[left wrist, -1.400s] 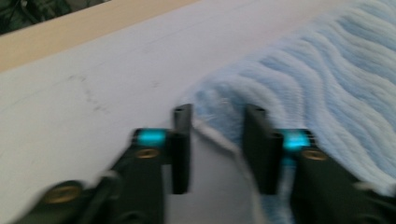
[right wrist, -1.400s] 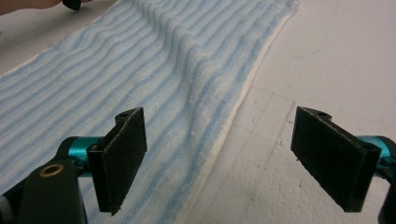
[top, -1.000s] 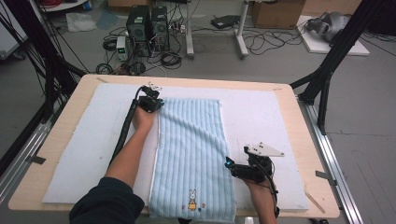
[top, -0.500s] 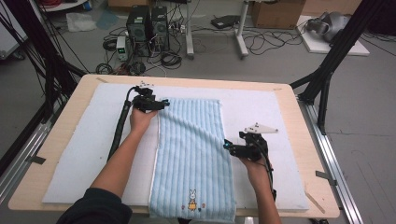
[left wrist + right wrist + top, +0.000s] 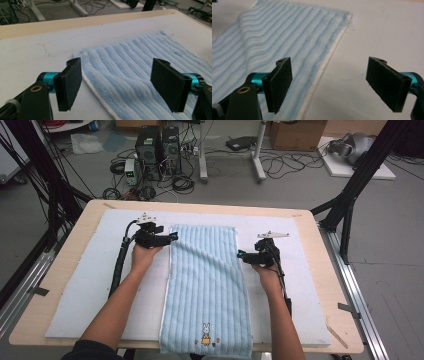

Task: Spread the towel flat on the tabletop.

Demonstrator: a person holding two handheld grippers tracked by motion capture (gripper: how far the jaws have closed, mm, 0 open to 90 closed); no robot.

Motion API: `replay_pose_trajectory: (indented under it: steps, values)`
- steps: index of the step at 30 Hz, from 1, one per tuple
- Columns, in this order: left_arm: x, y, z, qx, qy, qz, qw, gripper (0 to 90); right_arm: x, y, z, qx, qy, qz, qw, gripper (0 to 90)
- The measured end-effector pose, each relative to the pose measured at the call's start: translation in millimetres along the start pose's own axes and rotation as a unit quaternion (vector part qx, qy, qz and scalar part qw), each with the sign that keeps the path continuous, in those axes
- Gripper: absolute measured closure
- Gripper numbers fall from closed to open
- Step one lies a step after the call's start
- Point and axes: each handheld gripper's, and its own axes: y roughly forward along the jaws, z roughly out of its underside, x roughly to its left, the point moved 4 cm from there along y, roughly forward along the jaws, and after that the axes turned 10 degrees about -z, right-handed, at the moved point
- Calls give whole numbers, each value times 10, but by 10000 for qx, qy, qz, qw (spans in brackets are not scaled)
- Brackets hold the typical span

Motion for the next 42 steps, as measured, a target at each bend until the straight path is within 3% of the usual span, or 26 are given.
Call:
replay_pose_trajectory:
  steps: [4, 11, 14, 16, 22, 27, 31, 35, 42]
  values:
    - [-3, -96, 44, -17, 120, 137, 9998, 267, -33, 96, 35, 142, -74, -21, 9999, 304]
    - [-51, -267, 104, -182, 284, 276, 9990, 266, -20, 249, -173, 210, -211, 40, 9995, 257]
    - [-49, -308, 155, -134, 318, 287, 9990, 288, -64, 368, -266, 317, -103, 251, 9991, 230]
    - [-43, -318, 169, -61, 330, 298, 9990, 288, -82, 452, -296, 449, -18, 201, 9988, 234]
    - [-58, -386, 139, -131, 328, 291, 9990, 286, -99, 620, -219, 656, 75, 201, 9976, 413]
    - [-40, -405, 187, -133, 270, 244, 9992, 287, -65, 642, -229, 697, -138, 451, 9964, 643]
    - [-32, -409, 242, -72, 260, 245, 9993, 287, -42, 656, -231, 692, -146, 279, 9971, 829]
    - [-20, -426, 261, -106, 207, 221, 9995, 287, -44, 666, -241, 686, -182, 213, 9973, 865]
    - [26, -432, 296, -46, 137, 167, 9998, 287, -125, 631, -269, 597, -188, 668, 9958, 865]
